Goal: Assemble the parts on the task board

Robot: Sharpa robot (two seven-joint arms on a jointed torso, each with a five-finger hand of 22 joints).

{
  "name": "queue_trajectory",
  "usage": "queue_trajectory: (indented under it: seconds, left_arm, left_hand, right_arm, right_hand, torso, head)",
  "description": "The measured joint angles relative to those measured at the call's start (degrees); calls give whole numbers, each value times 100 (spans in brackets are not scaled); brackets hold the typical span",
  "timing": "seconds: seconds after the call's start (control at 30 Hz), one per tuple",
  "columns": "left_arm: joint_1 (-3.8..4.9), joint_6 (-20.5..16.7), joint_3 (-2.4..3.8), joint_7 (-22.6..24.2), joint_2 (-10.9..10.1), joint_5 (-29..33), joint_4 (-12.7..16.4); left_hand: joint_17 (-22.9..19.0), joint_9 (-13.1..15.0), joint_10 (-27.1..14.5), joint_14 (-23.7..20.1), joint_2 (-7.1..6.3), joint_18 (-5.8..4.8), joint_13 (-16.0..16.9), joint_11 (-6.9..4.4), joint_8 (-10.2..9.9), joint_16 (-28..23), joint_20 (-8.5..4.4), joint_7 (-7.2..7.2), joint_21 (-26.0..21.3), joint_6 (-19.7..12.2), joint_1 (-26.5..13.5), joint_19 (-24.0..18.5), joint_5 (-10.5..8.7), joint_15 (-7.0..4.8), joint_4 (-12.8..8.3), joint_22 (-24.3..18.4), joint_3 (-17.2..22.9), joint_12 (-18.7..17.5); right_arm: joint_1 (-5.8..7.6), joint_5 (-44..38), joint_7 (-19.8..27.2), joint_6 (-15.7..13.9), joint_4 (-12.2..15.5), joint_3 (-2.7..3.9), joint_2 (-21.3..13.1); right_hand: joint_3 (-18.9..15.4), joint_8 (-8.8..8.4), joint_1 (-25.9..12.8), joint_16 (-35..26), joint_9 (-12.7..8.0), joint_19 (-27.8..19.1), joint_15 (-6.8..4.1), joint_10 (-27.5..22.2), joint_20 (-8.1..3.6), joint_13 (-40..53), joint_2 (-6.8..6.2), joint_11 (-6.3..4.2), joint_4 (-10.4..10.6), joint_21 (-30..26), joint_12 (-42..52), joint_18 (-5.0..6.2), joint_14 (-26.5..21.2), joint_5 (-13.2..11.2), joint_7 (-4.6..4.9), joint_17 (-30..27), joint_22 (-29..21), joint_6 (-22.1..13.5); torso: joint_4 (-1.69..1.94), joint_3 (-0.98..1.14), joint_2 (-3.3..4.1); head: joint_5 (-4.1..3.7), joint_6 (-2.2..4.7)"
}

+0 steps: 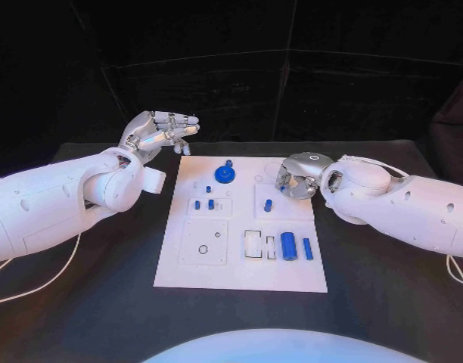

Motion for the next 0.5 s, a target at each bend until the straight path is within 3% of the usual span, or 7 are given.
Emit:
queue_trajectory:
  seconds: [0.3,0.5]
  left_arm:
    - [0,-2,0,0,3,48,-15]
    - [0,-2,0,0,3,62,-32]
  left_hand:
    - [0,0,0,-1,0,-1,0,0,0,-22,0,0,0,0,0,0,0,-1,-1,0,-1,0]
    - [-6,0,0,-21,0,-1,0,0,0,-22,0,0,0,0,0,0,0,-21,-16,-6,-16,0]
  right_arm:
    - [-55,-145,-156,-276,76,-29,-17]
    - [-67,-235,-265,-512,309,-37,-163]
  right_hand:
    - [290,7,27,0,18,40,-33,112,-40,1,32,-8,-140,94,16,0,8,-66,-6,-17,120,98]
    - [373,6,34,-1,9,40,-41,121,-40,-4,39,1,-183,132,14,0,0,-71,-6,-23,162,98]
  torso:
    - [0,-1,-1]
    - [-5,-1,-7]
  head:
    - [-20,3]
    - [-37,8]
